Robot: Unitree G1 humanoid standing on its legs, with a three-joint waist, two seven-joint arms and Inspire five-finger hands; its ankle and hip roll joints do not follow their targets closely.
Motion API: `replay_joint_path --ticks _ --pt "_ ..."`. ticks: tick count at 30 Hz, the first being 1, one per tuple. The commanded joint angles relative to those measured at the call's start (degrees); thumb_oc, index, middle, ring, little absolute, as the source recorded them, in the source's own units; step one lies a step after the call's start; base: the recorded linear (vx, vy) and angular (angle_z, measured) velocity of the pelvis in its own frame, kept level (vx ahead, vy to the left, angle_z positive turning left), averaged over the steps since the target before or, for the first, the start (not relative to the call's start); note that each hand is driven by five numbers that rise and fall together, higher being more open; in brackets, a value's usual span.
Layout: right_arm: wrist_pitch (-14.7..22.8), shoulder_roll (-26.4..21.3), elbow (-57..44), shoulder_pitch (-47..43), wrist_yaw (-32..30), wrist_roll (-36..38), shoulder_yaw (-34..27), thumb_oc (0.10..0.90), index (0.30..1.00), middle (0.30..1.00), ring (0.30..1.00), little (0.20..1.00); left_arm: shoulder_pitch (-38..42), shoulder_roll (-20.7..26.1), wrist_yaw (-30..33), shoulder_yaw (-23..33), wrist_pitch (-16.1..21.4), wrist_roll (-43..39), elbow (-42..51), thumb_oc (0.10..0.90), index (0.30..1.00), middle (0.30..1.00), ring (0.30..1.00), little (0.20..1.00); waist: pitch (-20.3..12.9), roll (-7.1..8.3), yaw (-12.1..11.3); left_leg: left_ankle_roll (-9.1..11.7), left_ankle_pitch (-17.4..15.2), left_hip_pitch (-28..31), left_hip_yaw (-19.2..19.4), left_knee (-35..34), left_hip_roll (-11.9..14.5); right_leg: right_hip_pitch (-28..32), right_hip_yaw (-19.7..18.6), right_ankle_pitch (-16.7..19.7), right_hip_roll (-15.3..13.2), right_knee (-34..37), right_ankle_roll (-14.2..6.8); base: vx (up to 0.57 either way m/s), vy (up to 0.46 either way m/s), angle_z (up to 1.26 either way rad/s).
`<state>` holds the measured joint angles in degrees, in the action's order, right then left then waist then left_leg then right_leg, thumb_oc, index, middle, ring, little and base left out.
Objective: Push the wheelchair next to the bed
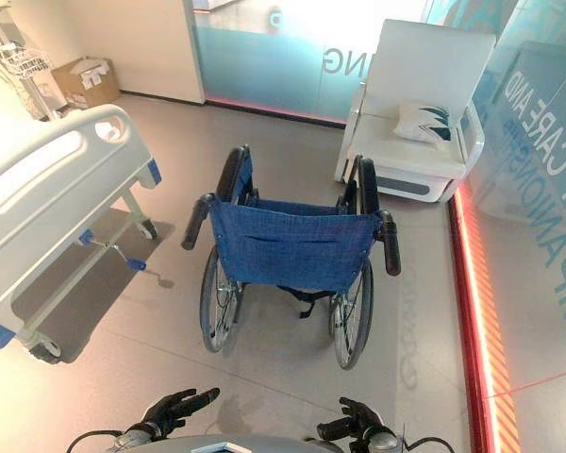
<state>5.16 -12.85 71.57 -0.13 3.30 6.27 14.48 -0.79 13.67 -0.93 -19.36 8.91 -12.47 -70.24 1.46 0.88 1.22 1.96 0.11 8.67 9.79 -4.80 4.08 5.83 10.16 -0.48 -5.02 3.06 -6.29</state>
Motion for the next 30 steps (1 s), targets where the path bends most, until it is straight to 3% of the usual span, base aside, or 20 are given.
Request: replay_joint_path --ticks 1,16,24,30 --pt "0.6 -0.68 1.77 -2.94 0.57 -2.23 2.64 0.8 0.9 0.9 0.9 0.9 4.3 -1.28 -0.73 0.33 3.47 0.07 0.19 0.8 0.9 0.9 0.9 0.9 0.8 0.08 0.43 -1.87 -1.68 -1.55 1.46 0.25 -3.63 -0.47 2.49 -0.35 1.91 -2.14 1.26 0.0 0.0 0.0" --pt "1.28 -1.66 3.06 -2.44 -1.52 1.88 -0.77 0.8 0.9 0.9 0.9 0.9 3.26 -0.38 2.38 5.5 0.8 -4.31 -1.85 0.8 0.9 0.9 0.9 0.9 0.72 0.21 -0.01 -1.67 -1.66 -0.68 1.17 0.28 -3.42 0.93 2.88 -0.65 2.41 -1.69 1.7 0.01 -0.006 0.02" --pt "-0.13 -5.57 3.4 -2.86 -2.31 3.33 -4.45 0.8 0.9 0.9 0.9 0.9 3.57 3.4 3.57 9.2 -0.64 -5.61 -1.87 0.8 0.9 0.9 0.9 0.9 0.75 -0.24 0.07 -1.29 -1.38 -0.4 1.35 0.07 -3.25 1.37 3.26 -0.49 2.33 -1.25 1.62 0.0 0.0 0.0" --pt "-4.68 -12.13 5.38 -4.34 -2.47 13.27 -13.34 0.8 0.9 0.9 0.9 0.9 5.34 9.13 1.3 13.86 -3.93 -5.57 -3.18 0.8 0.9 0.9 0.9 0.9 0.2 -0.51 0.38 -1.13 -1.2 -0.05 1.77 -0.1 -3.06 1.64 3.13 -0.34 2.39 -0.98 1.59 0.02 0.007 0.03"
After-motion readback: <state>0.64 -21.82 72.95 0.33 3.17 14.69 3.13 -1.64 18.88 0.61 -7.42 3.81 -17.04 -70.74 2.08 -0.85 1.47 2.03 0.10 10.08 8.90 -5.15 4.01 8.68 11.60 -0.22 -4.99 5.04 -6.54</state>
